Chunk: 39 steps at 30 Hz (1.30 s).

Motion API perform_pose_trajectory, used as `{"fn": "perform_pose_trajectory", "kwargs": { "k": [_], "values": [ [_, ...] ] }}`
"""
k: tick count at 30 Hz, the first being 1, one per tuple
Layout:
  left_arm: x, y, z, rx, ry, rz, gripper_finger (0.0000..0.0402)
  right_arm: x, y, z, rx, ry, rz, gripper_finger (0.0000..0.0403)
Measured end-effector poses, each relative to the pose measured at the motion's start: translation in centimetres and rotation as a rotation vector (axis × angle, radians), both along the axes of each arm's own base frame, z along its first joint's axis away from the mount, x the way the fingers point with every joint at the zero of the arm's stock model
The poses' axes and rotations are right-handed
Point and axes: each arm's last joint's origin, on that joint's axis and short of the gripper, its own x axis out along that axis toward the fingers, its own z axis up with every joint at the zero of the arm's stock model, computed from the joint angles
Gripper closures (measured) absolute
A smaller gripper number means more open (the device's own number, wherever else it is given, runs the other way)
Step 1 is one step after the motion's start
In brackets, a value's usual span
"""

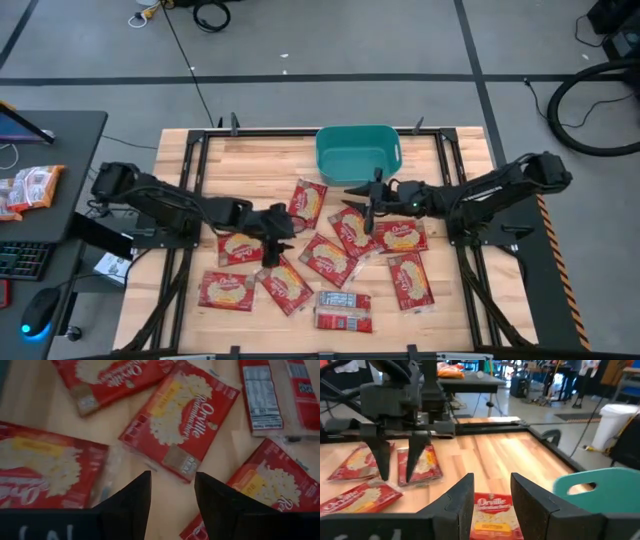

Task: Sort popcorn bags into baskets
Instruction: Put the red popcorn bag into the blue bin

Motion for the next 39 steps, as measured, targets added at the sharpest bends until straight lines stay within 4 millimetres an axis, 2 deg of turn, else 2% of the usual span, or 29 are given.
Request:
{"fn": "perform_pose_trajectory", "kwargs": {
  "k": [4, 9, 17, 25, 31, 39],
  "values": [
    [1.2, -0.8, -1.6, 0.024, 0.065, -0.033, 0.0244, -0.1, 0.6, -0.2, 0.017, 0.014, -0.028, 0.0269],
    [3.3, -1.3, -2.7, 0.015, 0.11, -0.015, 0.0244, -1.4, 2.2, 0.7, 0.026, 0.03, -0.064, 0.0269],
    [6.8, 1.8, -3.4, -0.109, 0.133, -0.054, 0.0244, -2.6, 5.0, 0.8, 0.003, 0.053, -0.069, 0.0269],
    [9.4, 3.9, -4.3, -0.084, 0.14, -0.131, 0.0244, -2.9, 6.0, 0.5, -0.002, 0.062, -0.101, 0.0269],
    [10.5, 4.2, -4.0, -0.028, 0.135, -0.173, 0.024, -3.1, 6.6, 0.4, 0.017, 0.067, -0.086, 0.0269],
    [10.6, 4.8, -4.0, -0.024, 0.142, -0.168, 0.0195, -3.7, 8.8, -1.4, -0.001, 0.204, 0.065, 0.0269]
  ]
}}
